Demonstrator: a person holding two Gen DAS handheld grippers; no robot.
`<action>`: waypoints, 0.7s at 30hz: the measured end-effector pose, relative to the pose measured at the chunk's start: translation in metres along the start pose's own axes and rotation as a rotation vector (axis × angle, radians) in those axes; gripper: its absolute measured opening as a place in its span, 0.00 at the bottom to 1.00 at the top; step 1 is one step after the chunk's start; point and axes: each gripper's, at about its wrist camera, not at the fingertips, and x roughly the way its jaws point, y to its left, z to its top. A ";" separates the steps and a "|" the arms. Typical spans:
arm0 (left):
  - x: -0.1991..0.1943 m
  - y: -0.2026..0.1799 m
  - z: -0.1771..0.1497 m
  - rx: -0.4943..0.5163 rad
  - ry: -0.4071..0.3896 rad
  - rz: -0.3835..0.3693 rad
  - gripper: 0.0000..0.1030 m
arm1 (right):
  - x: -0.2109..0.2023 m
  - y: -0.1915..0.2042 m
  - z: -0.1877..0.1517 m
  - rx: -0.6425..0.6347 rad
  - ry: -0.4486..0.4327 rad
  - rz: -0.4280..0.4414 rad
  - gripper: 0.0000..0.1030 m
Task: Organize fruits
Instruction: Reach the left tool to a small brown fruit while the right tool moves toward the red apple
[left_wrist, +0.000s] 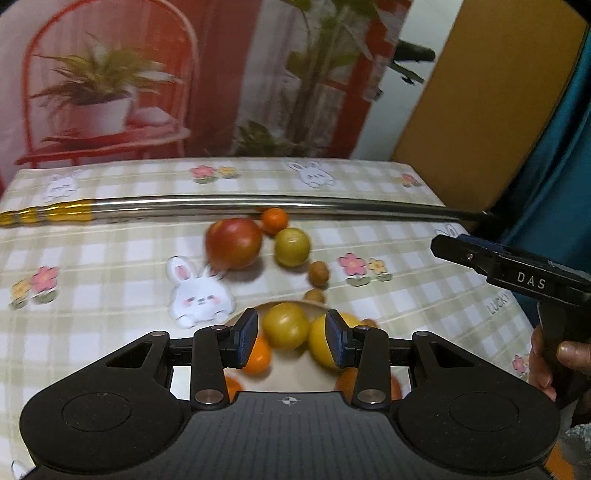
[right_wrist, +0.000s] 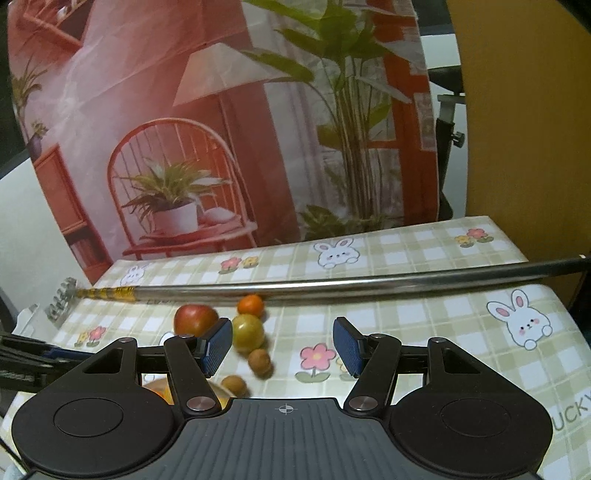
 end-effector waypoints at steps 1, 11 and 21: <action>0.008 -0.001 0.005 -0.006 0.020 -0.011 0.41 | 0.001 -0.003 0.002 0.001 0.000 -0.003 0.55; 0.098 -0.016 0.042 -0.044 0.213 -0.055 0.40 | 0.018 -0.033 0.000 0.059 0.030 -0.034 0.55; 0.161 -0.016 0.046 -0.048 0.339 0.000 0.39 | 0.031 -0.059 -0.013 0.125 0.055 -0.040 0.55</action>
